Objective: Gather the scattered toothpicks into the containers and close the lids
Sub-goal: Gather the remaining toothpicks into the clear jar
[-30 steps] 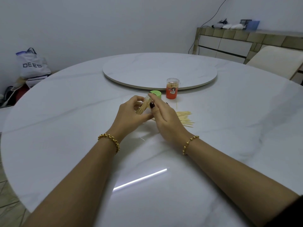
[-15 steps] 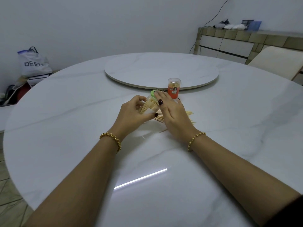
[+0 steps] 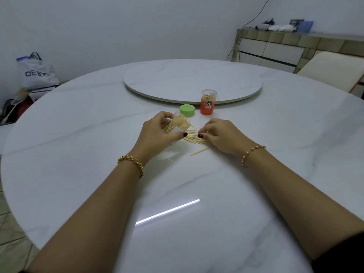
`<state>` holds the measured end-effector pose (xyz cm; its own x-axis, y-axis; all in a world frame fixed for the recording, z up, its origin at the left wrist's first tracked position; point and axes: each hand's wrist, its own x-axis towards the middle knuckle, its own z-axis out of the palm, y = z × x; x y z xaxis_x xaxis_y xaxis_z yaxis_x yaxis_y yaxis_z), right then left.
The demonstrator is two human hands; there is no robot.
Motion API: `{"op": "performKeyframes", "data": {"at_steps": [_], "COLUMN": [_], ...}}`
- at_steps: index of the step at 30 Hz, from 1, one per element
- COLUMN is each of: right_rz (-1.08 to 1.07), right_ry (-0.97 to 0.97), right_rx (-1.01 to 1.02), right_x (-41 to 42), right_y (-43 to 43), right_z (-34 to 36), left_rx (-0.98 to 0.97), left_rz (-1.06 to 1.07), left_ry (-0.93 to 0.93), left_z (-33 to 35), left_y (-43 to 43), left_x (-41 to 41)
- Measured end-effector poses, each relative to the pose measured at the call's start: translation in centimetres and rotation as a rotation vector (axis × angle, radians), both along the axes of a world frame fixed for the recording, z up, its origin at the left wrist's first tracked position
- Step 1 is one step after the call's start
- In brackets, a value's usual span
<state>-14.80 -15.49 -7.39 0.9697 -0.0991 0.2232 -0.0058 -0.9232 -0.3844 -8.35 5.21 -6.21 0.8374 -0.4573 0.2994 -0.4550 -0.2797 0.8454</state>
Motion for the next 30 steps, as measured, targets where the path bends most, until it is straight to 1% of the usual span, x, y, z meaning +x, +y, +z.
{"op": "performKeyframes", "data": {"at_steps": [5,9,14,19,23,26,30], "right_rz": [-0.021,-0.05,-0.061,-0.087,-0.124,-0.15,-0.162], "right_ry": [-0.114,-0.133,-0.212,-0.283,-0.385,-0.455,-0.504], "right_rx": [-0.088,-0.111,-0.099,0.022,0.179,0.348,0.67], "right_x": [-0.1,0.1,0.1,0.1,0.0,0.0,-0.3], "right_y": [0.4,0.3,0.7,0.8,1.1,1.5,2.3], "right_z": [-0.5,-1.0,-1.1,-1.2,-0.8,-0.1,1.4], "left_rx": [-0.001,0.01,0.023,0.025,0.037,0.045,0.05], "left_rz": [0.002,0.009,0.015,0.009,0.009,0.009,-0.006], "left_ry": [-0.002,-0.009,-0.014,-0.019,-0.024,-0.034,-0.047], "left_z": [0.1,0.0,-0.2,-0.2,-0.4,-0.3,-0.3], "left_y": [0.0,0.0,0.0,0.0,-0.1,-0.1,-0.3], "left_x": [0.0,0.1,0.2,0.2,0.4,0.3,0.2]}}
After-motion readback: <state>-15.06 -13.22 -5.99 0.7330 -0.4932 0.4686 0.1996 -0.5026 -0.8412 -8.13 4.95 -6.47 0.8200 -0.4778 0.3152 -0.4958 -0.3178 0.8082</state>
